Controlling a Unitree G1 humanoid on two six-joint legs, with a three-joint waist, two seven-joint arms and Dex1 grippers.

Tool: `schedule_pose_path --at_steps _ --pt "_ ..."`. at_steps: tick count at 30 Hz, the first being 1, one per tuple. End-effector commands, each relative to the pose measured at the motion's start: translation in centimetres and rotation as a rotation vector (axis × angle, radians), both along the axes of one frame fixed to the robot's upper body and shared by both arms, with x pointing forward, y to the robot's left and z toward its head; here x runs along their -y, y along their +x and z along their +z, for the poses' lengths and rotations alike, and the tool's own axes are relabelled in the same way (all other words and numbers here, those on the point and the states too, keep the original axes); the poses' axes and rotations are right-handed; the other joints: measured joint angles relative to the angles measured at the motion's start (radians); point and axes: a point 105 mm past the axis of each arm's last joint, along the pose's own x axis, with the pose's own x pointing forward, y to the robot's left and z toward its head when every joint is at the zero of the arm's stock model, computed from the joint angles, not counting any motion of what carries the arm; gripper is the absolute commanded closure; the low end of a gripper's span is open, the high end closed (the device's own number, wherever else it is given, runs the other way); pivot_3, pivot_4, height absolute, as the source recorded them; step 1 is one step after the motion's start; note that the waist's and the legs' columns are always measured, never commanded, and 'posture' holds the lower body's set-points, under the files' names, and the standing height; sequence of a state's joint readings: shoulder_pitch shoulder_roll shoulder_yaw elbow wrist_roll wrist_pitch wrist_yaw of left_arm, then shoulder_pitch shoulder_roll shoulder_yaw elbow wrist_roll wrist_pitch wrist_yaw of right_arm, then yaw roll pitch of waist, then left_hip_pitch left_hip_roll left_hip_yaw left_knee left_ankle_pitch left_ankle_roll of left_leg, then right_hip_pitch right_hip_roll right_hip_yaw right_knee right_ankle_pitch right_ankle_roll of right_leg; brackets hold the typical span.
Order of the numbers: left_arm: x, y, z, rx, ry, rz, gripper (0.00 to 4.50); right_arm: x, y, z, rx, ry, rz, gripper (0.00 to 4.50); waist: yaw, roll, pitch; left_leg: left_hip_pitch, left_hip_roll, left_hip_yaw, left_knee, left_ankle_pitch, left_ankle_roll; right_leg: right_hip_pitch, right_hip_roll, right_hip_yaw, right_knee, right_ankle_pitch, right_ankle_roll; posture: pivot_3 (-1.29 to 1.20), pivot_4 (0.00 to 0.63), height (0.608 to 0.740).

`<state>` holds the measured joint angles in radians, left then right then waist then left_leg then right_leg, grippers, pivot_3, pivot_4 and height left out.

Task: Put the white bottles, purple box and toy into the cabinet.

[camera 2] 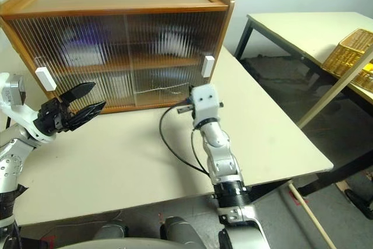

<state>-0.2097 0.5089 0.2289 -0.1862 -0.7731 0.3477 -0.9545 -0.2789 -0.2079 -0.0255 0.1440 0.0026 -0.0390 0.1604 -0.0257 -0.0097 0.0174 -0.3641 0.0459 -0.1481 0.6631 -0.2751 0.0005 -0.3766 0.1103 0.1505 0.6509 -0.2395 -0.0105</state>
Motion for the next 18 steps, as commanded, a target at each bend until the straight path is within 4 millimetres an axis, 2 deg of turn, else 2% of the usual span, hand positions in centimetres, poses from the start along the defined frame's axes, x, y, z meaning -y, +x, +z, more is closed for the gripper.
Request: schedule_pose_path --at_steps 1,8,9,11,15,18 --pt "-0.3 0.1 -0.7 -0.015 0.001 0.029 0.0 2.6 -0.7 -0.7 -0.016 0.064 -0.004 2.83 -0.001 0.0 0.0 0.0 -0.001 0.0 0.0 0.0 0.0 0.0 0.0 0.0 0.0 0.0 0.0 -0.02 0.005 0.74" --pt "-1.1 0.2 -1.7 -0.028 -0.005 0.083 0.0 5.1 -0.7 -1.7 -0.031 0.102 0.003 0.3 -0.005 0.001 -0.001 0.007 -0.004 0.001 -0.001 0.001 0.002 0.005 0.001 0.0 0.0 -0.001 -0.002 -0.02 0.002 0.74" --pt "-2.4 0.1 -2.4 -0.041 -0.017 0.15 0.0 5.5 -0.7 -2.0 -0.037 0.104 0.003 0.01 -0.005 0.001 -0.001 0.009 -0.004 0.001 -0.001 0.001 0.002 0.007 0.001 0.0 0.0 -0.003 -0.005 -0.02 0.002 0.74" --pt "-4.3 -0.1 -3.4 -0.062 -0.033 0.246 0.0 5.8 -0.7 -2.4 -0.042 0.098 0.005 0.01 -0.01 0.003 -0.002 0.012 -0.004 0.002 -0.003 0.001 0.002 0.01 0.002 0.002 0.0 -0.004 -0.006 -0.01 0.002 0.74" --pt "-9.2 -1.4 -7.1 -0.124 -0.051 0.514 0.0 6.2 -0.6 -3.9 -0.085 0.13 0.004 0.01 -0.012 0.005 -0.003 0.016 -0.004 0.002 -0.005 0.001 0.001 0.013 0.001 0.002 -0.001 -0.007 -0.008 0.01 0.002 0.74" --pt "-11.5 -1.7 -8.3 -0.126 -0.06 0.653 0.0 6.5 -0.6 -4.4 -0.096 0.143 0.0 0.01 -0.002 0.004 -0.003 0.015 -0.004 0.0 -0.005 0.001 0.001 0.012 0.002 0.002 0.0 -0.008 -0.009 0.01 0.0 0.74"
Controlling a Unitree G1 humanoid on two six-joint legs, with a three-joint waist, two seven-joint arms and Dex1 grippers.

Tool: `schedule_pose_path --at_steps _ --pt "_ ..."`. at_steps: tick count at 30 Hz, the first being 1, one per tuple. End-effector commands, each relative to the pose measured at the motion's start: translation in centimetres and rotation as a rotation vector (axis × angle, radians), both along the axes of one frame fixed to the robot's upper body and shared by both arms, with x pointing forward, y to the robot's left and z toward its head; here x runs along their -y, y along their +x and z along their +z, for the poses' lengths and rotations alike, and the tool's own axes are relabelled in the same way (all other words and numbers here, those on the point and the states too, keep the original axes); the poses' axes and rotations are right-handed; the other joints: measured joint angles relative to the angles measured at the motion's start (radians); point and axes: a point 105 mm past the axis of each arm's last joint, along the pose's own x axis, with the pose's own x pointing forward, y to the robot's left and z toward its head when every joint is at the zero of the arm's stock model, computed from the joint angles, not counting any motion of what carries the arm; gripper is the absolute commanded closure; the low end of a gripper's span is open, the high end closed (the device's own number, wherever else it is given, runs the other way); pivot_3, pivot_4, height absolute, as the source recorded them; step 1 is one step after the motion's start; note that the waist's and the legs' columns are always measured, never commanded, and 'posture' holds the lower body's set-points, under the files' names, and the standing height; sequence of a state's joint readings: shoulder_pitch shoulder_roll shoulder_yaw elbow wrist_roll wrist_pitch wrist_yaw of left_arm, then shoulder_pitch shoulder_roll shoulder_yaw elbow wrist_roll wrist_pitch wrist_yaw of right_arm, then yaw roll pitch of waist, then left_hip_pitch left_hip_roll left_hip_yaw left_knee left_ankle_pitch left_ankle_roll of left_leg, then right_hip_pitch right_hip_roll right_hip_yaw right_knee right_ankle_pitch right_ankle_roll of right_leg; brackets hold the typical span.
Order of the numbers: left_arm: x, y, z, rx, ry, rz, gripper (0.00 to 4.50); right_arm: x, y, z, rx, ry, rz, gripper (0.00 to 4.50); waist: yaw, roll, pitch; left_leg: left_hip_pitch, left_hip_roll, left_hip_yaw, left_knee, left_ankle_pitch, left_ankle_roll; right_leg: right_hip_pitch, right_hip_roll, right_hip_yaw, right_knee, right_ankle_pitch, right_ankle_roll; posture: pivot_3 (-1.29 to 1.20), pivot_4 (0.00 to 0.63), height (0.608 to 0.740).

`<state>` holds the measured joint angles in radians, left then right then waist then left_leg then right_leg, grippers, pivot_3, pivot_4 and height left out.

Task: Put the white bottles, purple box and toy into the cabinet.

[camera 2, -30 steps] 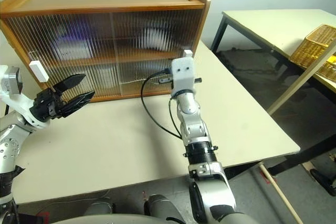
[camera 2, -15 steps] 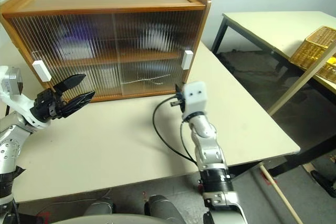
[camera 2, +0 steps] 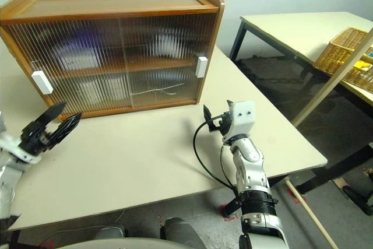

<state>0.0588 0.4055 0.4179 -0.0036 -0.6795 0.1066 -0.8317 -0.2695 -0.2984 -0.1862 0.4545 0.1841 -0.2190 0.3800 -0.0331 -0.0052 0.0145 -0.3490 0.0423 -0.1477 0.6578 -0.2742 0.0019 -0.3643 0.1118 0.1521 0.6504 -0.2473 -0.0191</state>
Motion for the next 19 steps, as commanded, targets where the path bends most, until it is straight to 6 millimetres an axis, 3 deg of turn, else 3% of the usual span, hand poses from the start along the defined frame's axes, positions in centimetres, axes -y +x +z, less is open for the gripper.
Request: schedule_pose_path --at_steps 1,5,8,11,19 --pt "-3.2 -0.2 -0.9 0.01 0.031 0.185 0.0 0.1 0.2 -0.2 0.006 0.012 0.008 0.01 0.009 0.001 0.0 0.0 0.0 -0.001 0.0 0.0 0.0 0.0 0.0 0.0 0.0 0.0 0.0 0.01 0.0 0.74" --pt "-8.3 -0.8 -3.1 -0.045 0.072 0.457 0.0 0.1 0.1 -0.2 0.017 -0.019 0.025 0.01 0.012 0.003 -0.002 0.0 0.001 -0.002 0.0 0.0 0.0 0.001 -0.001 0.0 0.0 -0.001 -0.001 0.0 0.001 0.74" --pt "-11.1 -1.3 -3.5 -0.056 0.088 0.61 0.0 0.4 0.1 -0.3 0.02 -0.024 0.018 0.01 0.011 0.003 -0.002 0.0 0.001 -0.002 0.0 0.0 0.0 0.001 -0.001 0.0 0.0 -0.001 -0.001 0.0 0.003 0.74" --pt "-12.1 -1.4 -3.5 -0.053 0.1 0.666 0.0 0.5 0.0 -0.2 0.023 -0.028 0.019 0.01 0.01 0.003 -0.003 0.0 0.001 -0.002 0.0 0.0 0.0 0.001 -0.001 0.0 0.0 -0.001 -0.001 0.0 0.006 0.74" --pt "-12.6 -1.8 -4.4 -0.064 0.141 0.684 0.0 0.3 -0.1 0.1 0.026 -0.041 0.034 0.01 0.008 0.003 -0.003 -0.001 -0.001 -0.001 -0.001 -0.001 -0.001 0.001 -0.001 0.001 0.0 -0.002 -0.001 0.0 0.006 0.74"
